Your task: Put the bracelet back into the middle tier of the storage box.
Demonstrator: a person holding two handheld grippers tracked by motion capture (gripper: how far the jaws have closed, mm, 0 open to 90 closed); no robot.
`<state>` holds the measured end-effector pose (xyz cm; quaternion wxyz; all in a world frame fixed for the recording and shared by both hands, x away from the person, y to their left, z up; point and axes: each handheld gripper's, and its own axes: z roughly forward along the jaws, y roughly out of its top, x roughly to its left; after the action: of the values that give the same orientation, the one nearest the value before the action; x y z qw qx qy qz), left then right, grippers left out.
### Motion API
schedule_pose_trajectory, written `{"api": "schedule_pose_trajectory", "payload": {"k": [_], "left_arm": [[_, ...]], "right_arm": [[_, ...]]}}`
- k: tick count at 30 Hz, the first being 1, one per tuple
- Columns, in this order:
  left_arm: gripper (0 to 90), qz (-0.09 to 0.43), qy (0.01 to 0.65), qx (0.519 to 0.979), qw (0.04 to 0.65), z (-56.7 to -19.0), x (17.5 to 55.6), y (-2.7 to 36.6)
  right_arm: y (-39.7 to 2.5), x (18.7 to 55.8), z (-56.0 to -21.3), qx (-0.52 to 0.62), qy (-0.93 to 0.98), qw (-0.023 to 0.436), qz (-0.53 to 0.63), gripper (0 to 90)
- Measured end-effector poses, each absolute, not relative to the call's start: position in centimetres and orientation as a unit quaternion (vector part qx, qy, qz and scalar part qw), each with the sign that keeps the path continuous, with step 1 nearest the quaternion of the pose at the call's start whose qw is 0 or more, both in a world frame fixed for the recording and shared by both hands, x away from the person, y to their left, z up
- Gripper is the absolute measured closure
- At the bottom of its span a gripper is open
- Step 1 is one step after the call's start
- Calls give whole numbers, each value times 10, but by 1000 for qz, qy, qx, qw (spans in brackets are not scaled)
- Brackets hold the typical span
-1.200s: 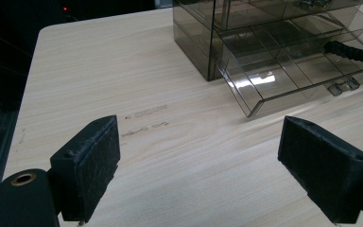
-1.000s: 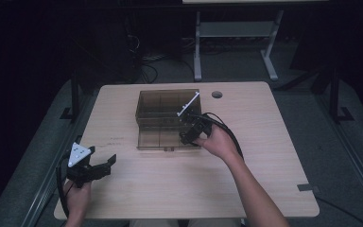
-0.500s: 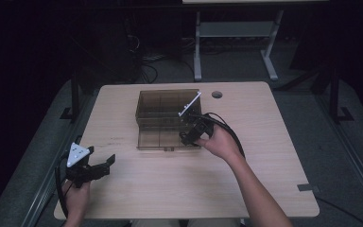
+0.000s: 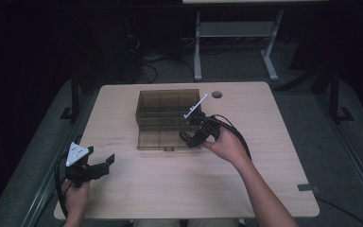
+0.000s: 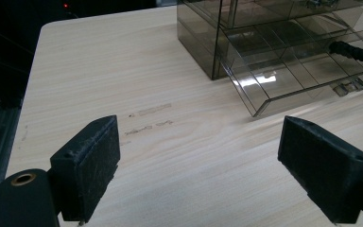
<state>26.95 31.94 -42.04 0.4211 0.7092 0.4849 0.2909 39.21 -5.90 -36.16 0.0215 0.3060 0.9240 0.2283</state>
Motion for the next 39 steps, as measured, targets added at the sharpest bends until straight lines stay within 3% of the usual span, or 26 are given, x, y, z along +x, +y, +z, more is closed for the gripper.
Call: {"api": "schedule_pose_trajectory", "payload": {"k": [39], "left_arm": [[133,287,480,713,423,-421,272,314]], "right_arm": [[-132,361,-366,345,909,49,227,382]]}}
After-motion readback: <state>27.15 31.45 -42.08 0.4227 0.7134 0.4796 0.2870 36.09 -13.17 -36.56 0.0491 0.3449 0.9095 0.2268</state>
